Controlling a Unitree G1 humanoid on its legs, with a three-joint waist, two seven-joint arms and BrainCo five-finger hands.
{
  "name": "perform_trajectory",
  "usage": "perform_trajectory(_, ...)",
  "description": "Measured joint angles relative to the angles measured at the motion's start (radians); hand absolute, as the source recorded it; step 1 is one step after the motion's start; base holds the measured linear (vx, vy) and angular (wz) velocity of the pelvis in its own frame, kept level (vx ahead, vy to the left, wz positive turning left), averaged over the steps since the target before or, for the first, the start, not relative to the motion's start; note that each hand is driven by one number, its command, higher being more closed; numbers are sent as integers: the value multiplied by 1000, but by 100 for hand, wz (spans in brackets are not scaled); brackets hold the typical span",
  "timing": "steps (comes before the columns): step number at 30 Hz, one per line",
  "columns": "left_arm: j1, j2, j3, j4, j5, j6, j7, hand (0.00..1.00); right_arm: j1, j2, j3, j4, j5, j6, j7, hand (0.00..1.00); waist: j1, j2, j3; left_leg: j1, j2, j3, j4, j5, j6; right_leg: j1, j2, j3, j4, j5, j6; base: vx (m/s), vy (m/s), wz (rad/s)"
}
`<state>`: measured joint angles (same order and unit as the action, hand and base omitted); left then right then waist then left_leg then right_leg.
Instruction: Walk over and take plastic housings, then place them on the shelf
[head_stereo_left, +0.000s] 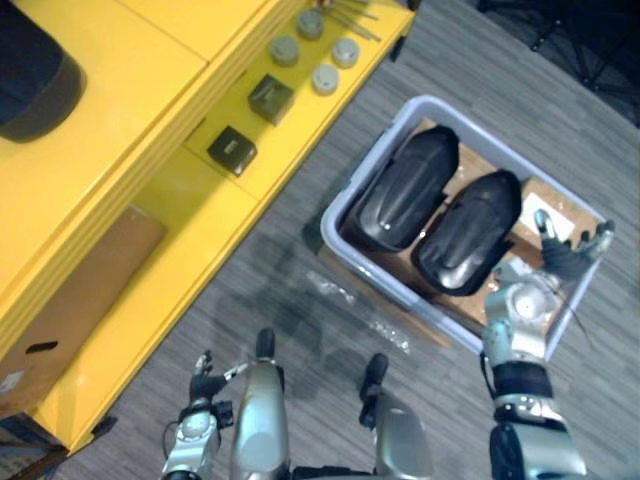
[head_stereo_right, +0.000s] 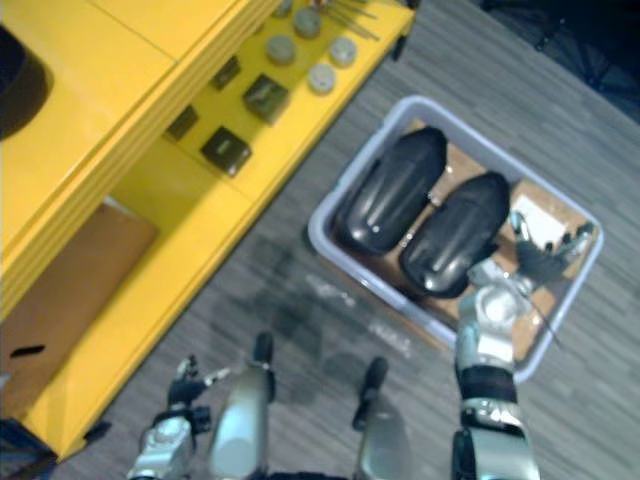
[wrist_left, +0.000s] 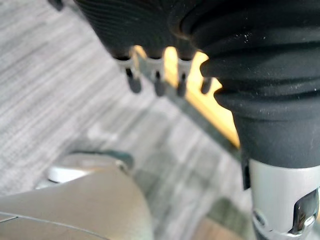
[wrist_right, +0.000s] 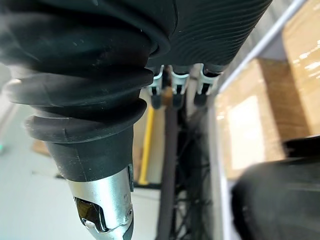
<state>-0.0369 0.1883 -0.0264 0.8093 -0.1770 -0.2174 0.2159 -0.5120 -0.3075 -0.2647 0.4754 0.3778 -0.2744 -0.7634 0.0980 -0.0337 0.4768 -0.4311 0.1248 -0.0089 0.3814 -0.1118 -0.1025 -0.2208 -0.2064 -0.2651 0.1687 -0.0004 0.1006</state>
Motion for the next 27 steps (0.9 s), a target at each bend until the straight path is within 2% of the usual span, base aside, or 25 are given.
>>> perform_trajectory(4, -26, -2, -44, 1, -1, -20, 3, 0, -52, -29, -12, 64, -1, 57, 0, 0, -3, 16, 7, -25, -2, -6, 10, 3, 0, -26, -3, -1, 15, 0, 0, -4, 4, 3)
perform_trajectory(5, -48, -4, -73, 11, -1, -23, 3, 0, -58, -51, -12, 89, -5, 71, -1, 0, -1, 30, 15, -29, -3, -12, 12, 4, 0, -28, -4, -4, 18, 0, 1, 5, 4, 8)
perform_trajectory(6, -52, -5, -78, 12, -1, -24, 3, 0, -63, -55, -12, 99, -5, 83, -3, 0, -1, 33, 17, -29, -3, -12, 12, 4, 0, -29, -4, -4, 19, 0, 1, 6, 5, 6)
perform_trajectory(11, -84, -11, -109, 35, -2, -32, 2, 0, -99, -116, -38, 164, -1, 127, -22, 0, -2, 62, 28, -61, -4, -18, 16, 10, 1, -62, -6, -7, 32, 1, 2, 2, 0, 2)
perform_trajectory(16, -92, -12, -142, 49, -14, -30, 1, 0, -115, -141, -39, 176, 1, 170, -16, 0, -11, 69, 30, -59, -4, -15, 16, 11, 1, -65, -6, -4, 33, 1, 2, -1, 1, -1)
perform_trajectory(19, -96, -13, -153, 55, -21, -30, 0, 0, -142, -154, -34, 199, 1, 198, 12, 0, -16, 73, 30, -61, -4, -8, 15, 11, 1, -76, -8, 5, 37, 2, 3, -10, 6, -6)
perform_trajectory(24, -128, -46, -168, 77, -24, -30, 1, 0, -163, -172, -27, 220, 1, 251, 111, 0, -25, 107, 38, -87, -5, -6, 14, 20, 1, -112, -10, 17, 48, 8, 14, -11, 6, -4)
perform_trajectory(27, -131, -54, -194, 80, -47, -31, 0, 0, -166, -189, 5, 255, 1, 253, 162, 0, -24, 118, 36, -95, -5, -8, 13, 25, 2, -121, -10, 16, 52, 8, 16, 0, 0, 0)
